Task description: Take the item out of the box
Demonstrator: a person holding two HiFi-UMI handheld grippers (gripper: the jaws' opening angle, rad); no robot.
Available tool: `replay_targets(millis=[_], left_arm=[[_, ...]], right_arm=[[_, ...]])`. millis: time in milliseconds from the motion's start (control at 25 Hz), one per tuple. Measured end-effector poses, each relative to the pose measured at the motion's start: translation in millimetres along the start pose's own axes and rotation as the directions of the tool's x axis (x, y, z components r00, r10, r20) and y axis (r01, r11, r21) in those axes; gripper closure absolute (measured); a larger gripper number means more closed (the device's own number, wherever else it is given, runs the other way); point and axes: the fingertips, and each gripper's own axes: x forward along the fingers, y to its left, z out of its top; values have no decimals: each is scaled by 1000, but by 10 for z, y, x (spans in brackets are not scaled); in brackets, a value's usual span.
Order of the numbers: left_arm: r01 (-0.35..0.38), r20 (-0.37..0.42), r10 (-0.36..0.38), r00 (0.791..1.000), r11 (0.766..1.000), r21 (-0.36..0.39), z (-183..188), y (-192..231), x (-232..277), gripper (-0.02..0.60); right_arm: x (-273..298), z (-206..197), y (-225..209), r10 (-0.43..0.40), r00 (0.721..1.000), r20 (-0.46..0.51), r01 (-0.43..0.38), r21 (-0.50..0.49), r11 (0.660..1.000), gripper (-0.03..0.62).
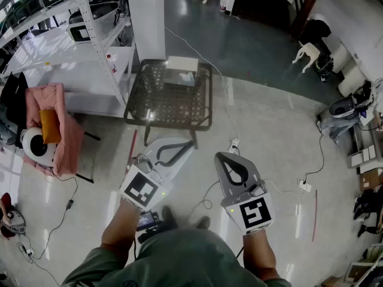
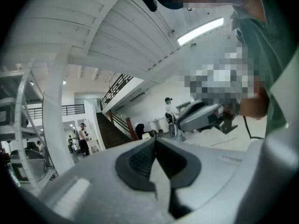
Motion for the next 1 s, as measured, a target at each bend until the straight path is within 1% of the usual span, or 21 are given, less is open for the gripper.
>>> replay_targets(millis=[440, 600, 760, 1000], left_arm=[[17, 10, -17, 1000, 1000, 9, -123, 247, -264, 578], [21, 28, -21, 999, 1000, 9, -163, 381, -382, 578], [25, 33, -25, 999, 1000, 6, -205, 510, -487, 578], [25, 43, -25, 999, 1000, 2, -277, 617, -571, 578]], right_arm=[[282, 63, 196, -28, 1000, -5, 28, 11, 1000, 589], [421, 82, 291, -22, 1000, -15, 23, 25, 999, 588], [548, 170, 336, -39, 999, 5, 39, 51, 998, 588], [670, 223, 356, -61, 998, 21, 60, 53, 997, 588]])
